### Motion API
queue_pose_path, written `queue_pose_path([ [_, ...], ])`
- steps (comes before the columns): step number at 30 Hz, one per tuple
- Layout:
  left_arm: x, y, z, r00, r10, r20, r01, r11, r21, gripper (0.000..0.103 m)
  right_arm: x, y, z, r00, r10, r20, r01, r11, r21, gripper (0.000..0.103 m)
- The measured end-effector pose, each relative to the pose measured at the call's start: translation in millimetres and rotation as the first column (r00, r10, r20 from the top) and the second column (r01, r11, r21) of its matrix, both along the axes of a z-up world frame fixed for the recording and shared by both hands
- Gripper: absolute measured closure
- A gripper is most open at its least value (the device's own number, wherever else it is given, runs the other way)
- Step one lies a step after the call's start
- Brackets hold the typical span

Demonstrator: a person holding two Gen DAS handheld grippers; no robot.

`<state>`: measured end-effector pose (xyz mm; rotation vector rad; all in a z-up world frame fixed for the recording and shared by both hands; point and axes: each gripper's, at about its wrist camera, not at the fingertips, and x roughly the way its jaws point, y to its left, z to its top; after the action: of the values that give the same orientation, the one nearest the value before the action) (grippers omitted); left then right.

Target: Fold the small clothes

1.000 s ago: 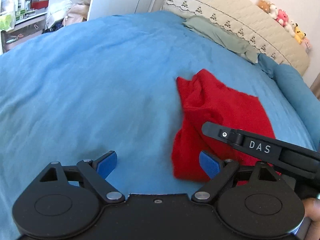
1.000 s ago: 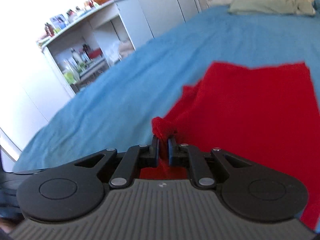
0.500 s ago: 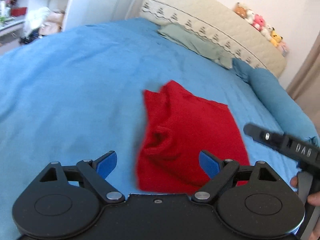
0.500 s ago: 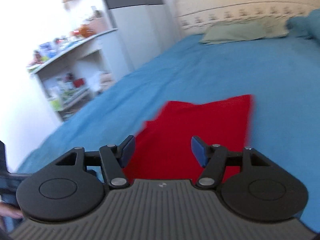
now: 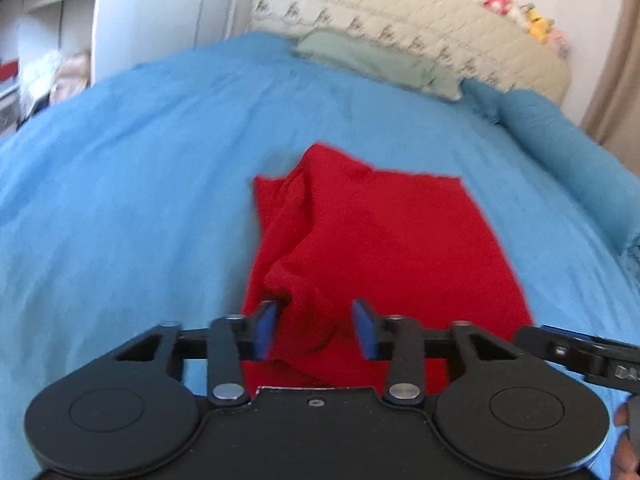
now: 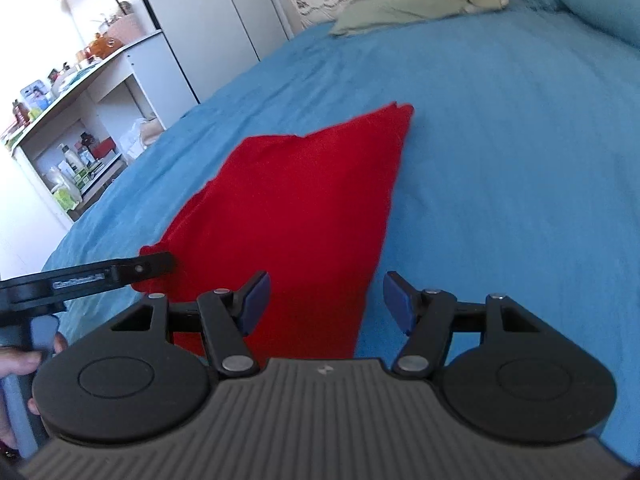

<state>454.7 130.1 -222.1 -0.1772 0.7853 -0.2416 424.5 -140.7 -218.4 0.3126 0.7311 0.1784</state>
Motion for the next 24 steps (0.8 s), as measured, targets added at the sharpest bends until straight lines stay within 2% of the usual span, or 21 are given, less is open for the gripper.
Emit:
queue_pose_path([
  [1,1.8,2.3,-2.5,1.000,0.009,-0.023,-0.009,1.000,-0.002,0.082,-1.2,-0.1,-0.6,1.000,-0.002,-0.004,0.002,1.000,0.002,0.025],
  [3,1.0,6.3,-5.1,0.999,0.002,-0.048,-0.003,1.000,-0.011,0.092,0.1,0.8,-2.0,1.000,0.003,-0.011,-0.003,1.000,-0.004,0.025],
  [6,-8.0,9.7,1.3,0.999,-0.009,-0.051,0.008,1.000,-0.009,0.094,0.2,0.9,-0.5,1.000,0.005,-0.011,-0.005,1.000,0.000,0.025],
  [10,-26.0,22.7,8.8,0.998,-0.005,-0.060,0.000,0.997,-0.082,0.095,-1.8,-5.1,-0.3,1.000,0.000,-0.017,0.000,1.000,0.027,0.025],
  [14,-26.5,28.7,-8.2,0.995,0.032,-0.096,-0.040,0.996,-0.079,0.093,-3.2,-8.6,-4.0,1.000,-0.006,-0.029,0.007,1.000,0.030,0.025],
  [15,-23.9,29.2,-12.1,0.993,0.044,-0.105,-0.054,0.995,-0.089,0.086,-2.3,-8.6,-4.4,0.999,-0.009,-0.035,0.010,0.999,0.033,0.025],
  [17,-22.8,34.3,-10.4,0.992,0.071,-0.106,-0.085,0.986,-0.140,0.084,-3.0,-9.0,-4.3,0.999,-0.014,-0.041,0.015,0.999,0.036,0.025],
  [18,-27.0,34.5,-3.8,0.992,0.086,-0.088,-0.099,0.982,-0.158,0.073,-4.0,-9.1,-2.3,0.999,-0.013,-0.037,0.014,0.999,0.039,0.025],
  [19,-31.9,31.6,5.8,0.994,0.096,-0.050,-0.102,0.984,-0.148,0.052,-5.3,-9.1,0.4,1.000,-0.009,-0.026,0.010,0.999,0.038,0.025],
  [21,-41.7,21.4,25.4,0.994,0.090,0.057,-0.085,0.993,-0.087,0.034,-6.2,-6.2,6.6,1.000,0.002,0.003,-0.002,1.000,0.019,0.025],
  [22,-44.8,15.9,33.1,0.992,0.074,0.101,-0.067,0.996,-0.066,0.034,-5.7,-4.6,8.6,1.000,0.009,0.017,-0.009,1.000,0.012,0.025],
  [24,-41.2,8.1,37.3,0.993,0.018,0.119,-0.007,0.996,-0.090,0.034,-4.6,-2.5,9.6,0.999,0.020,0.038,-0.021,1.000,0.016,0.025],
])
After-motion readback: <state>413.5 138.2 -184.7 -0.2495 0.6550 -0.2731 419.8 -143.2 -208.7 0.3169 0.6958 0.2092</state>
